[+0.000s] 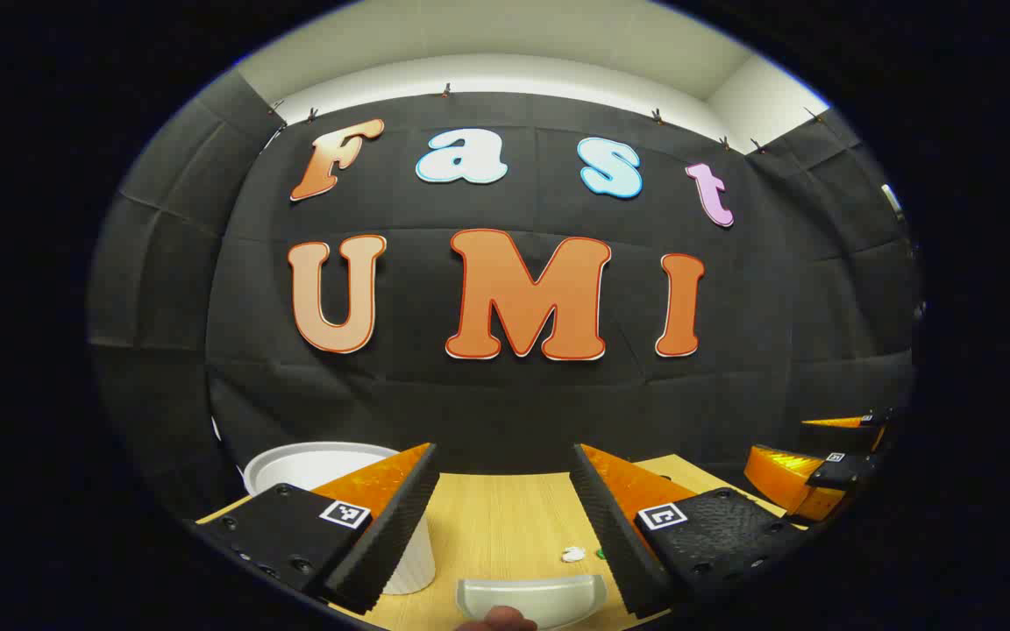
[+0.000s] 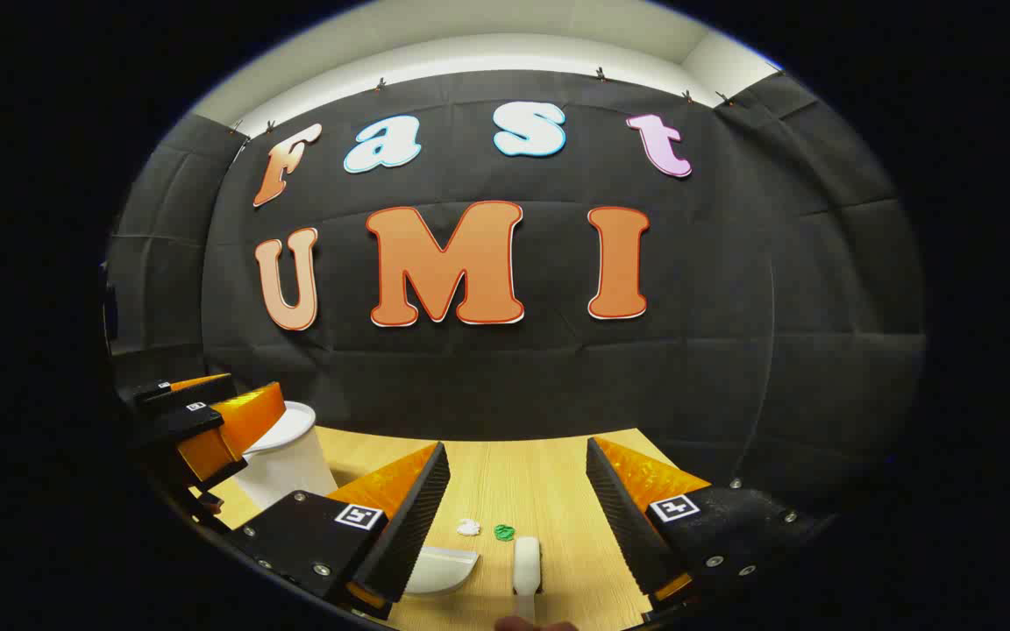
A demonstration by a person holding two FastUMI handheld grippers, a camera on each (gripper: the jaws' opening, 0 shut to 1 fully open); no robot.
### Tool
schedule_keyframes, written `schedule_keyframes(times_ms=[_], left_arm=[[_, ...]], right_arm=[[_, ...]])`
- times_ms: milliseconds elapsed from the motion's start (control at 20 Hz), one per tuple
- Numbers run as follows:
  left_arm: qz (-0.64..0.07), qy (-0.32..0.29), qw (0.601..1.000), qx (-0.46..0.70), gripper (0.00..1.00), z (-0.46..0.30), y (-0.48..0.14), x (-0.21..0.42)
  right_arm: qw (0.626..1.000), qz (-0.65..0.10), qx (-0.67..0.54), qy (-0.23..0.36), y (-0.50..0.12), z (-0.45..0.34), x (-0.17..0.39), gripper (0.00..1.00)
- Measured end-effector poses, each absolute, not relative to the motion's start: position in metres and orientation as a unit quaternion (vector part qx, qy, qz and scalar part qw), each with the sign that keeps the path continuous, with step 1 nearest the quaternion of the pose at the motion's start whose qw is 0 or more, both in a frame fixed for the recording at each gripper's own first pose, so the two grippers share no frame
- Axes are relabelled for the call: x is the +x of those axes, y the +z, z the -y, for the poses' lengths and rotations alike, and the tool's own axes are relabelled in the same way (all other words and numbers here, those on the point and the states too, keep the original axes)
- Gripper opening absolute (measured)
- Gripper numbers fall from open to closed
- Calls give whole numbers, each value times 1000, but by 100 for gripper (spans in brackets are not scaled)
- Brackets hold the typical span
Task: Pick up the small broom and dustpan from the desktop, sweep the trash into the dustpan with the broom, and then empty the trash into the garbage bin.
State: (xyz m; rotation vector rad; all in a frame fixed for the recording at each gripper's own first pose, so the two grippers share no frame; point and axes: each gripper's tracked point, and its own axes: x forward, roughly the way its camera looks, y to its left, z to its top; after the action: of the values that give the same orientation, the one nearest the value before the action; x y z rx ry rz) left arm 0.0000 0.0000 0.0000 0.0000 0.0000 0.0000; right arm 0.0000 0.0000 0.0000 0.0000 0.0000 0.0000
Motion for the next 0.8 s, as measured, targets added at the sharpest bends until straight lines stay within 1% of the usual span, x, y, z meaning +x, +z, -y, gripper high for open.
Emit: schedule_keyframes(times_ms=[250, 400, 700, 800], left_arm=[[0, 13, 1000, 8, 95, 12, 2, 12], [-3, 20, 1000, 8, 95, 17, 1, 14], [-5, 30, 999, 12, 94, 19, -1, 15], [4, 35, 999, 12, 95, 17, 6, 12]], right_arm=[[999, 37, -2, 30, 14, 2, 4, 94], [999, 25, -8, 36, 5, 7, 6, 94], [1000, -2, 16, 20, -5, 26, 18, 94], [1000, 3, 12, 18, -2, 25, 19, 94]])
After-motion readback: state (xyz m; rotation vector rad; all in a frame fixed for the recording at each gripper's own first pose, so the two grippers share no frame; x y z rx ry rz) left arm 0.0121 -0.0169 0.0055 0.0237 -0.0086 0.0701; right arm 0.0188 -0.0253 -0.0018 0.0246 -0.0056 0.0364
